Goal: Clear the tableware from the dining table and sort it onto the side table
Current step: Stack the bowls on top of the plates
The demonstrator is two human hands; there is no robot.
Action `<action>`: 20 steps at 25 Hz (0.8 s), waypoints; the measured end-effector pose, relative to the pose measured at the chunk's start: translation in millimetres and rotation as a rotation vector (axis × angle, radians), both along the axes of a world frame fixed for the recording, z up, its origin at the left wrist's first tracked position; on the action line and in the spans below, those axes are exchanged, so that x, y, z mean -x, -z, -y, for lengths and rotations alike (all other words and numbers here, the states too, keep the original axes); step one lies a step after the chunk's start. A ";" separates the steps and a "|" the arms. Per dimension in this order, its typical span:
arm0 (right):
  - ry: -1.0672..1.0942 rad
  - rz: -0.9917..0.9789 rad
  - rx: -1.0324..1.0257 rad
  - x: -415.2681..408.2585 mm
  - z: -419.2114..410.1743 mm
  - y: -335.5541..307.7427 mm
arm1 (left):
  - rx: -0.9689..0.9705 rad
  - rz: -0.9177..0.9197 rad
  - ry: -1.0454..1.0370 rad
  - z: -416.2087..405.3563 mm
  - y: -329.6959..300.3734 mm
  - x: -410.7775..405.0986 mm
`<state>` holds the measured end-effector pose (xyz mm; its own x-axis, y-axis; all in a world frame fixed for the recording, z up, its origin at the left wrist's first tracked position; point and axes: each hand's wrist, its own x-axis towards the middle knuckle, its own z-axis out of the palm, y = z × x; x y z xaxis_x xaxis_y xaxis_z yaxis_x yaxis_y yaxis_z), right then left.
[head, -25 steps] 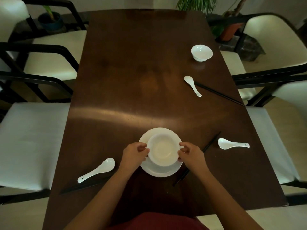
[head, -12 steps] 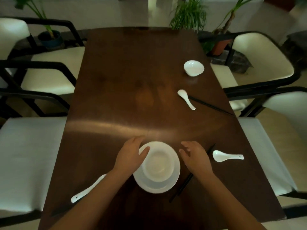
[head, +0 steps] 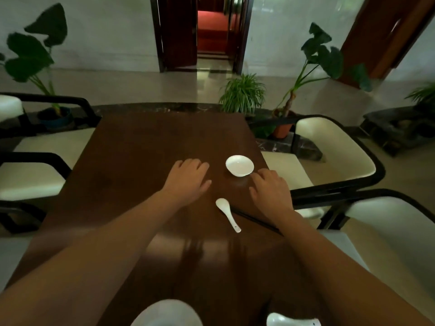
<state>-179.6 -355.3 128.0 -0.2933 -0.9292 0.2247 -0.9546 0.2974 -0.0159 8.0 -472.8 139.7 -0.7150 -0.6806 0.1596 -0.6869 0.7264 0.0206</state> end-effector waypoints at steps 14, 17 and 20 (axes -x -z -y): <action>-0.224 0.046 -0.188 153.8 154.9 137.0 | -0.041 0.130 0.090 123.3 141.4 159.1; -0.246 0.105 -0.174 161.6 157.1 150.4 | -0.088 0.121 0.098 127.2 159.3 161.4; -0.234 0.146 -0.119 164.0 155.6 159.0 | -0.163 0.008 0.067 126.7 174.4 167.2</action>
<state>-343.6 -510.9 -31.0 -0.0892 -0.9927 0.0818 -0.9877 0.0775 -0.1359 -159.2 -599.5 -34.7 -0.7608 -0.6474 0.0449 -0.6373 0.7584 0.1363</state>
